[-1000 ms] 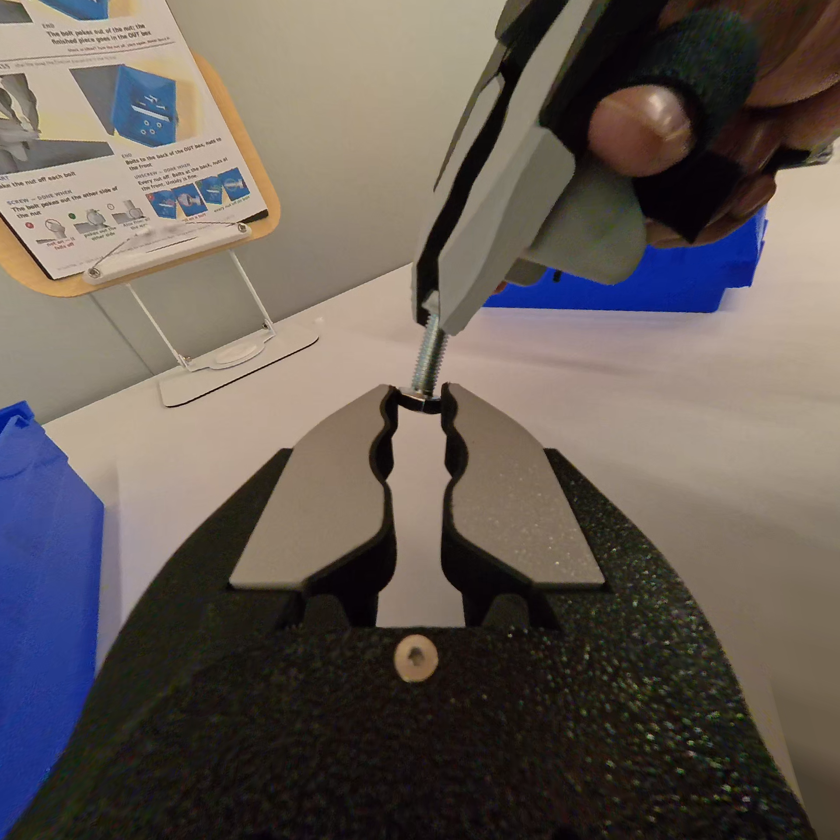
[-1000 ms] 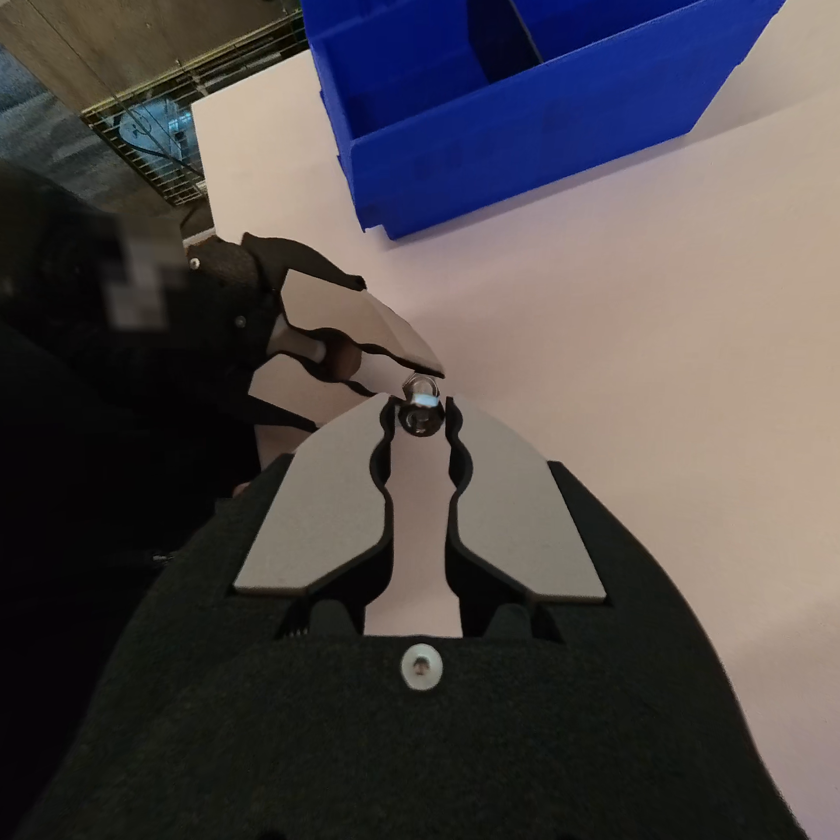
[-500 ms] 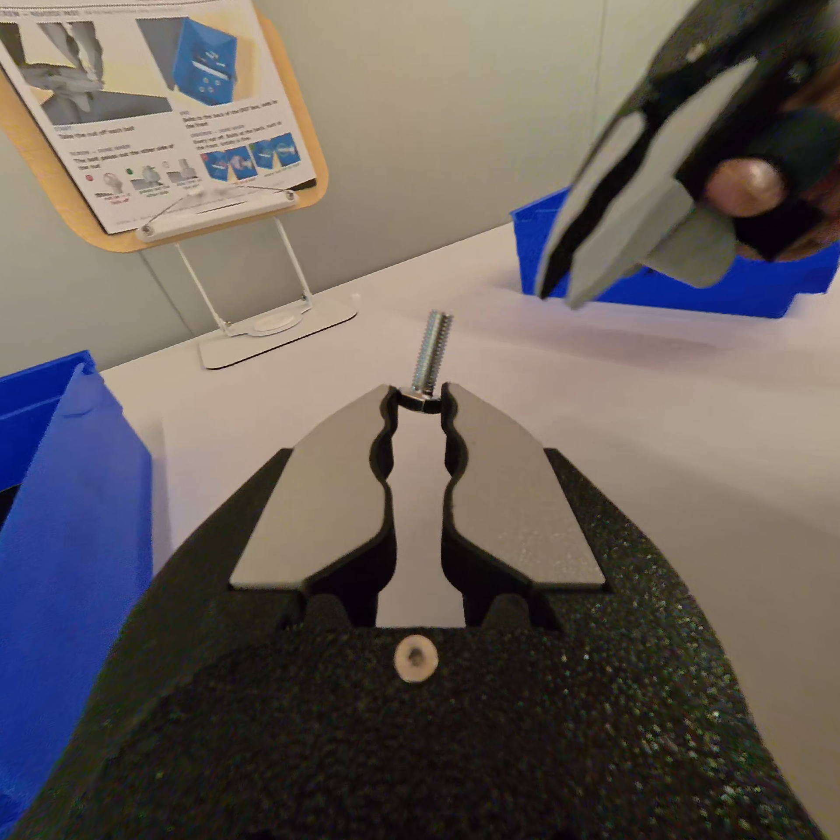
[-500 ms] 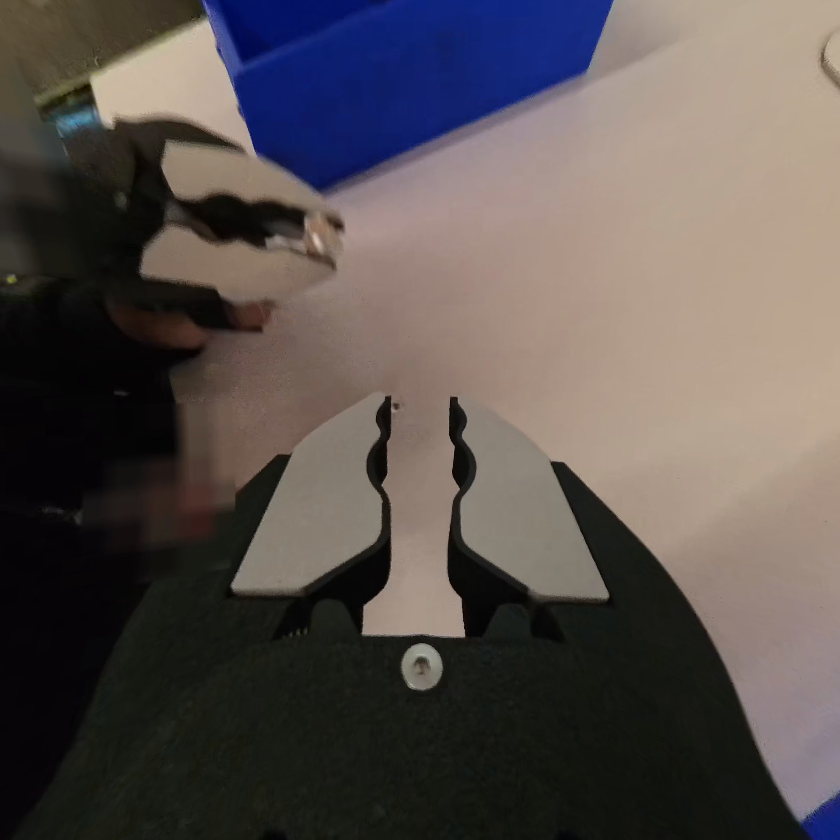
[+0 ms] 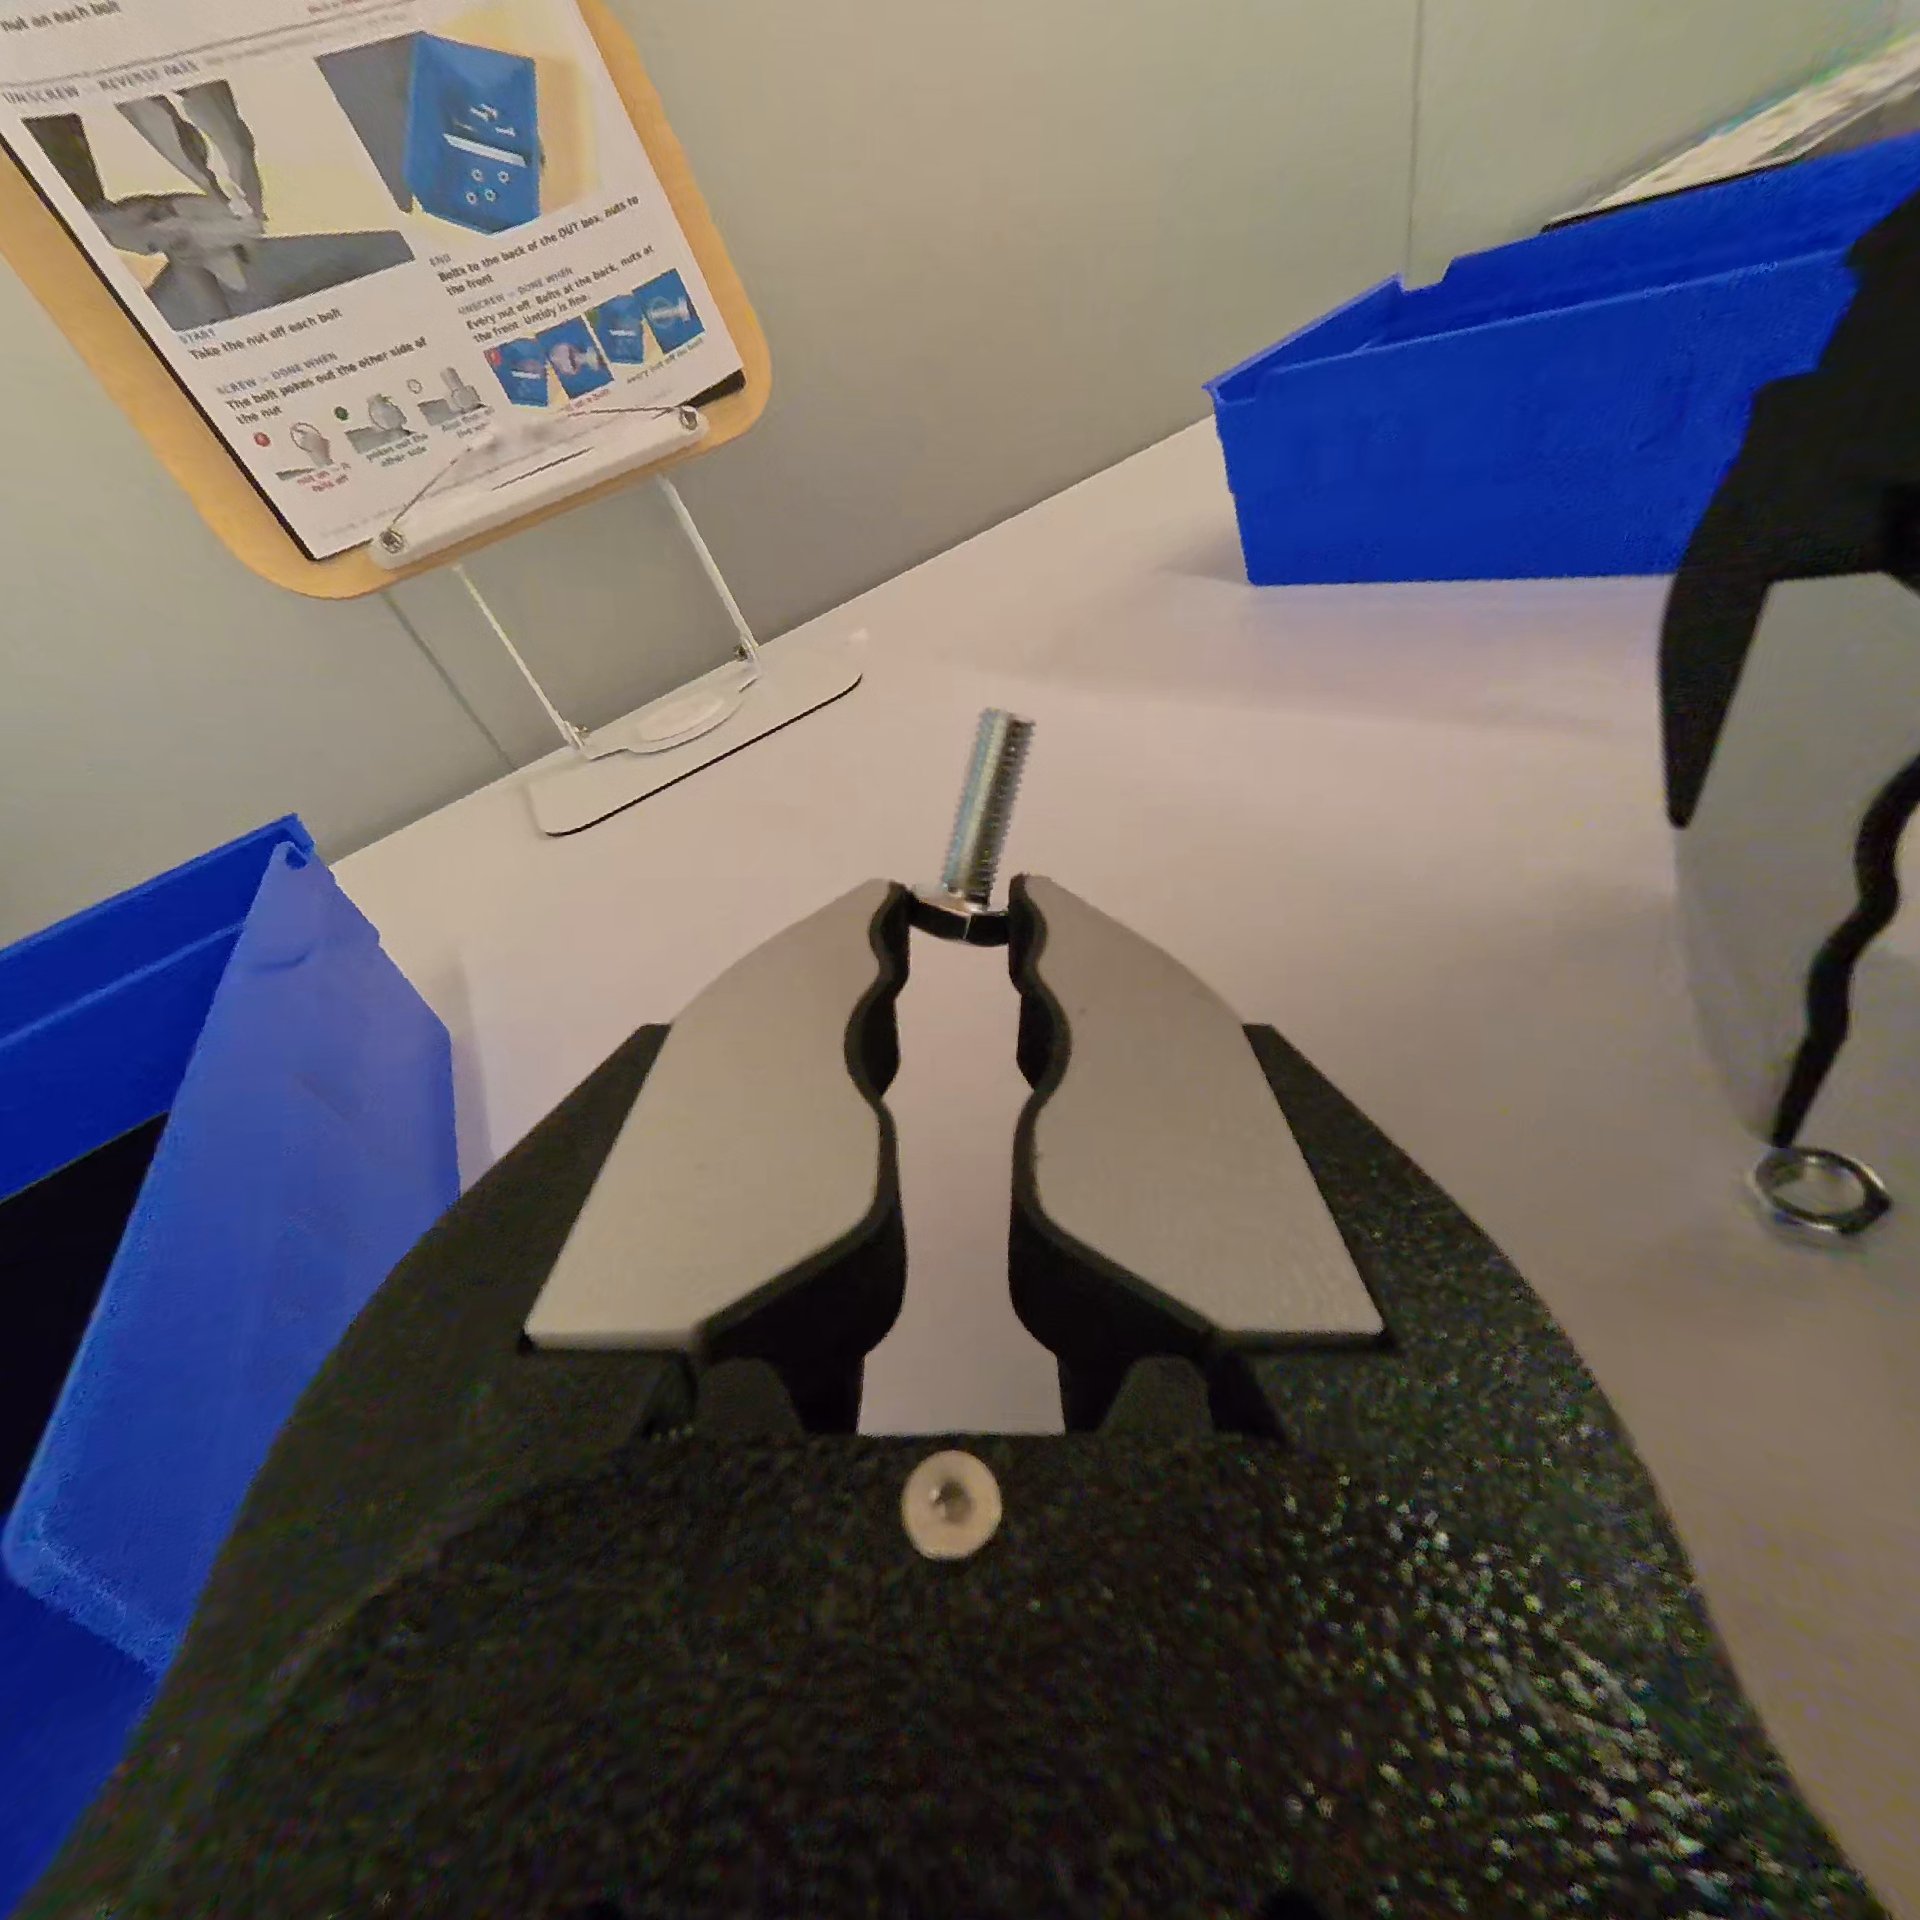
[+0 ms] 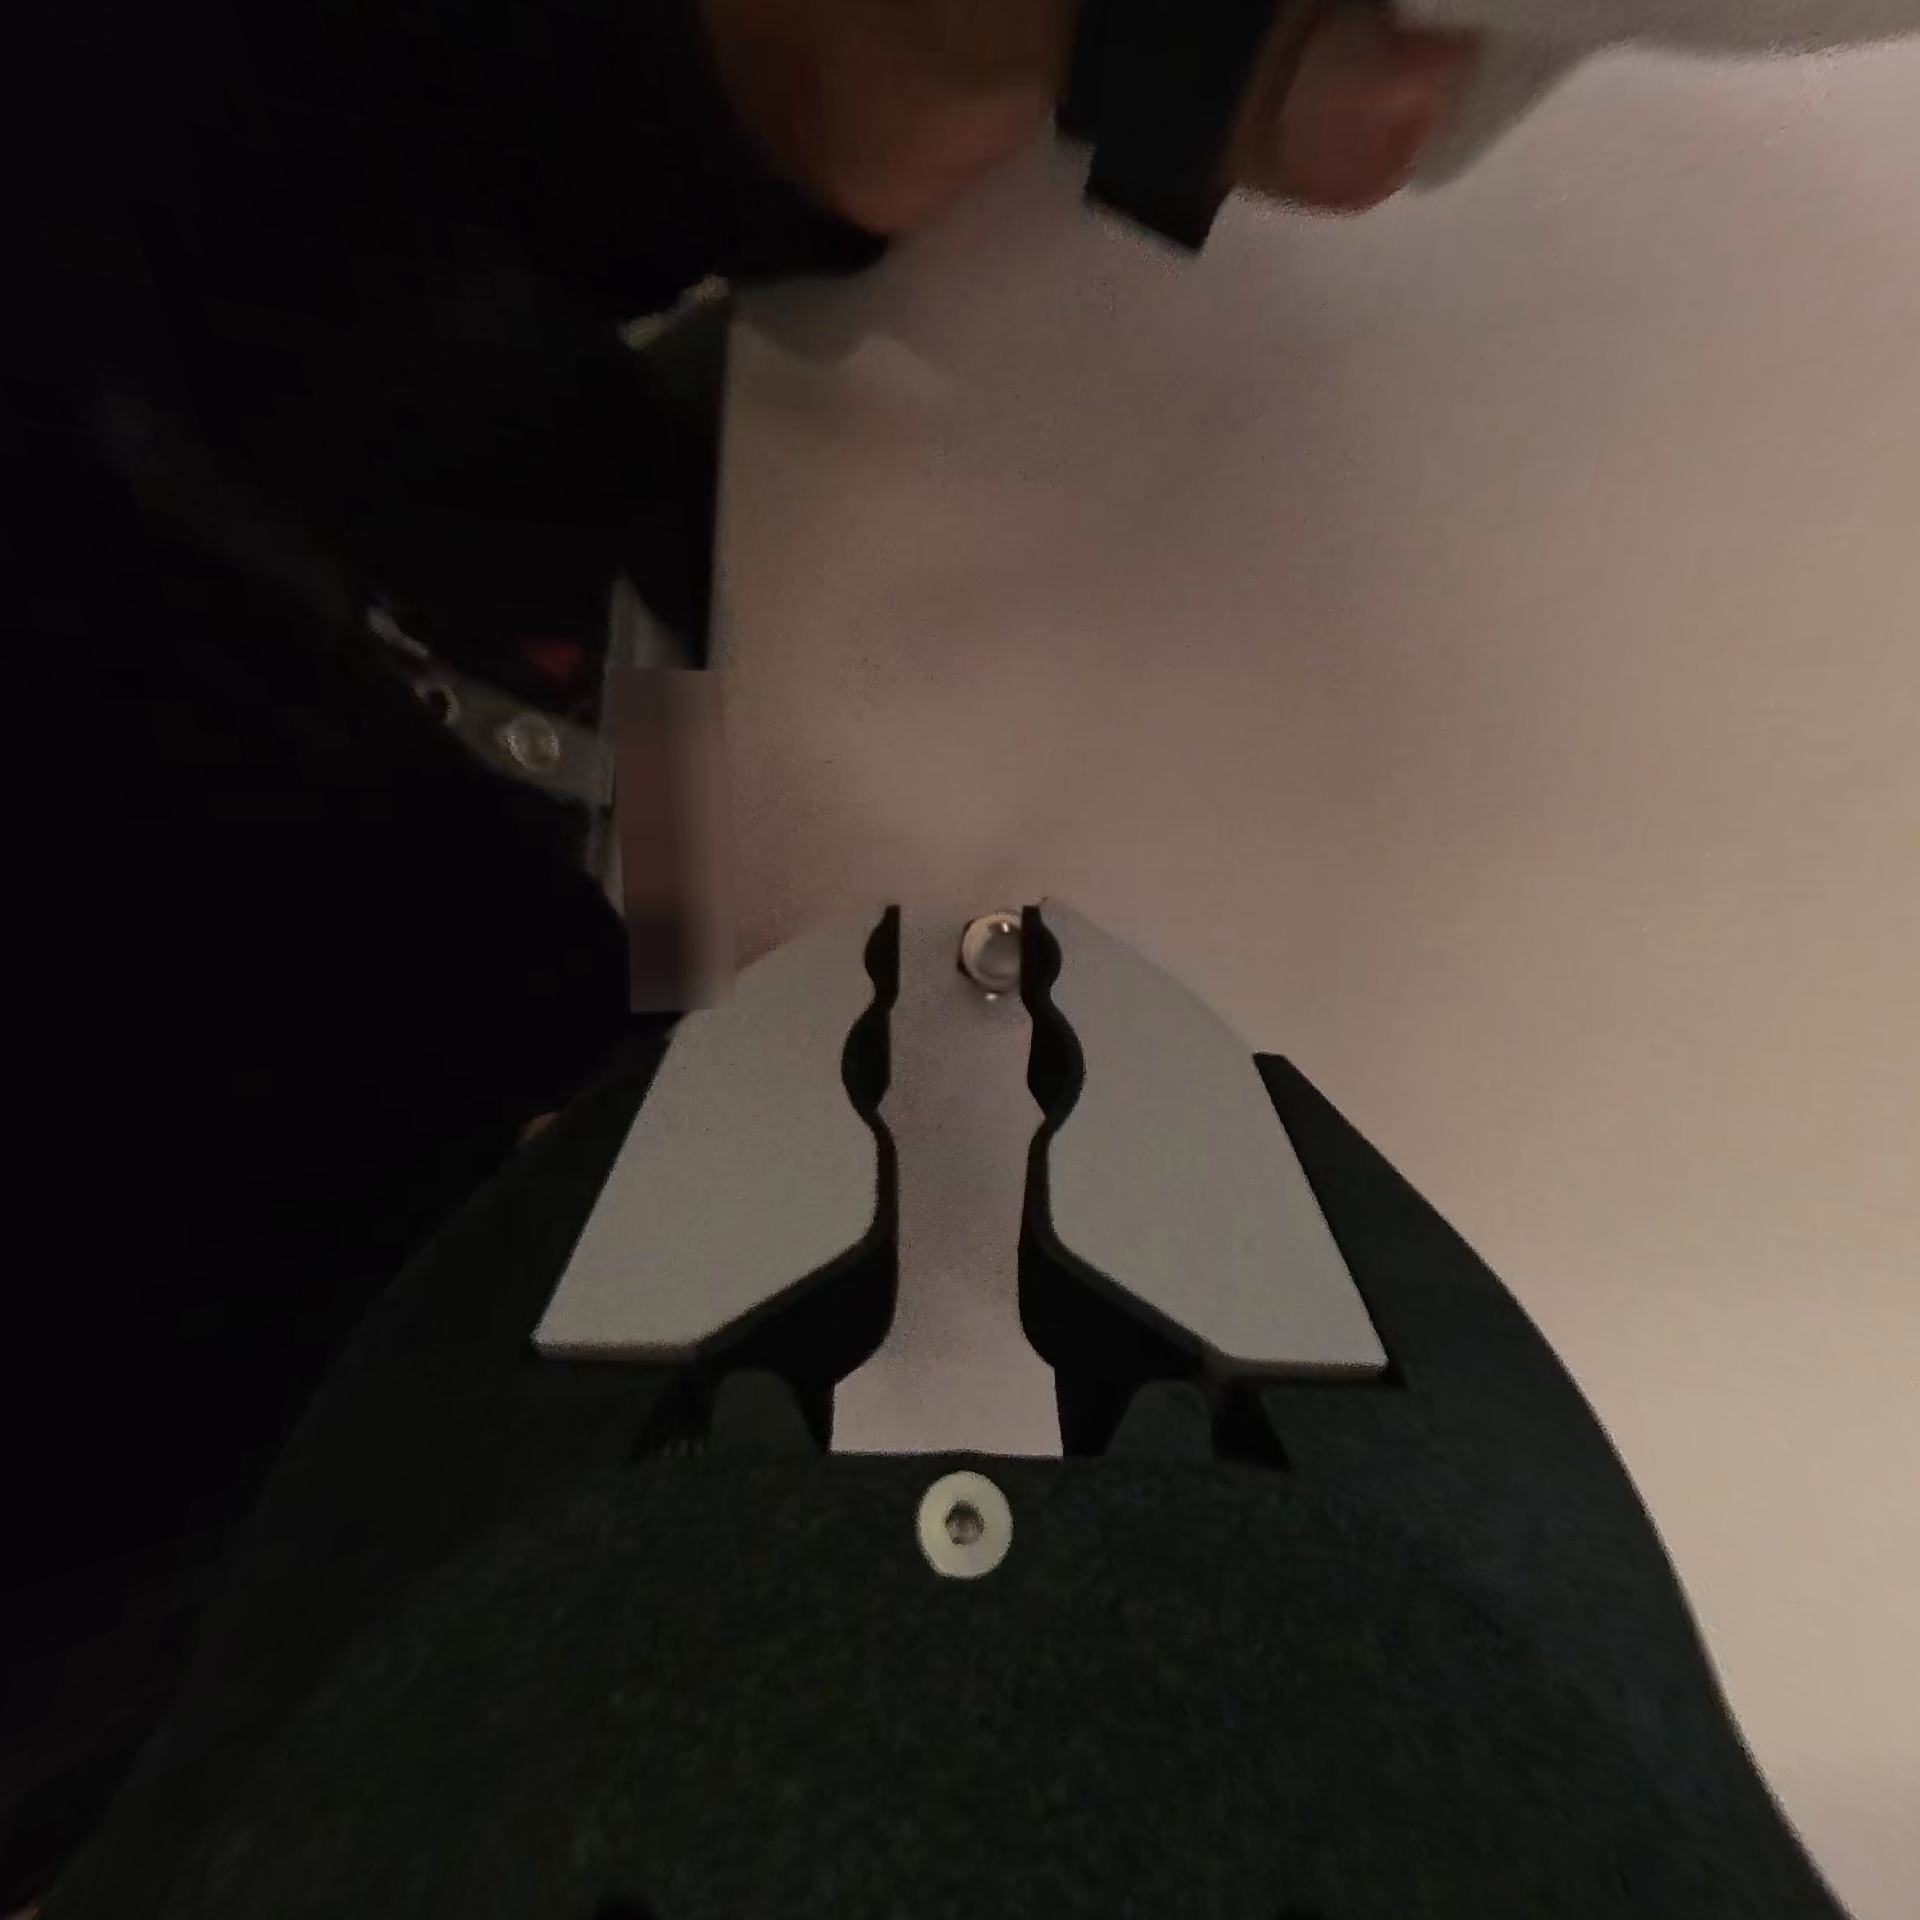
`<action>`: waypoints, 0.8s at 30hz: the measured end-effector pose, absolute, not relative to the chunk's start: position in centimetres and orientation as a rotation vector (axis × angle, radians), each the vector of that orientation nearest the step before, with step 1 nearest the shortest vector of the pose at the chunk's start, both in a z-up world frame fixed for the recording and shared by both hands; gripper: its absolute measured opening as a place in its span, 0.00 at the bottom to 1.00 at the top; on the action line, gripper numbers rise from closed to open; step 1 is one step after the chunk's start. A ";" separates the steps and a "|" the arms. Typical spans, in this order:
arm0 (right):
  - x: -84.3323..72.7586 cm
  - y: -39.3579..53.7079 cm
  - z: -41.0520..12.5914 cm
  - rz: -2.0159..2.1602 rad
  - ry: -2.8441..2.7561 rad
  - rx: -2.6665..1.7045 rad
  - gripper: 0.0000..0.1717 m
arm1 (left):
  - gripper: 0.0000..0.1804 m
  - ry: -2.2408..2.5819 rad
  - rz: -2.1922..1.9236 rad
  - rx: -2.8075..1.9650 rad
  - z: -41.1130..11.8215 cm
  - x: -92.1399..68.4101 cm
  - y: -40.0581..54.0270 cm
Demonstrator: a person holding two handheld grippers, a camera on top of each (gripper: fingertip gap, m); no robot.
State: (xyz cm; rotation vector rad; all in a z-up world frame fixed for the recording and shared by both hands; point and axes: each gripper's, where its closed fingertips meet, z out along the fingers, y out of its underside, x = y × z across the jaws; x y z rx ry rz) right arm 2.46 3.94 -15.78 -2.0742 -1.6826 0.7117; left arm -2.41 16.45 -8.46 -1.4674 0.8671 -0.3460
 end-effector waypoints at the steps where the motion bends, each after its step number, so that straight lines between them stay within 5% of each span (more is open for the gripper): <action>1: 2.9 4.0 -16.4 0.654 -1.699 -2.088 0.12 | 0.10 0.878 -0.341 -1.476 -8.6 -2.3 16.5; 24: 3.9 4.9 -17.1 0.530 -1.652 -2.195 0.18 | 0.10 1.053 -0.435 -1.556 -10.7 -0.5 15.9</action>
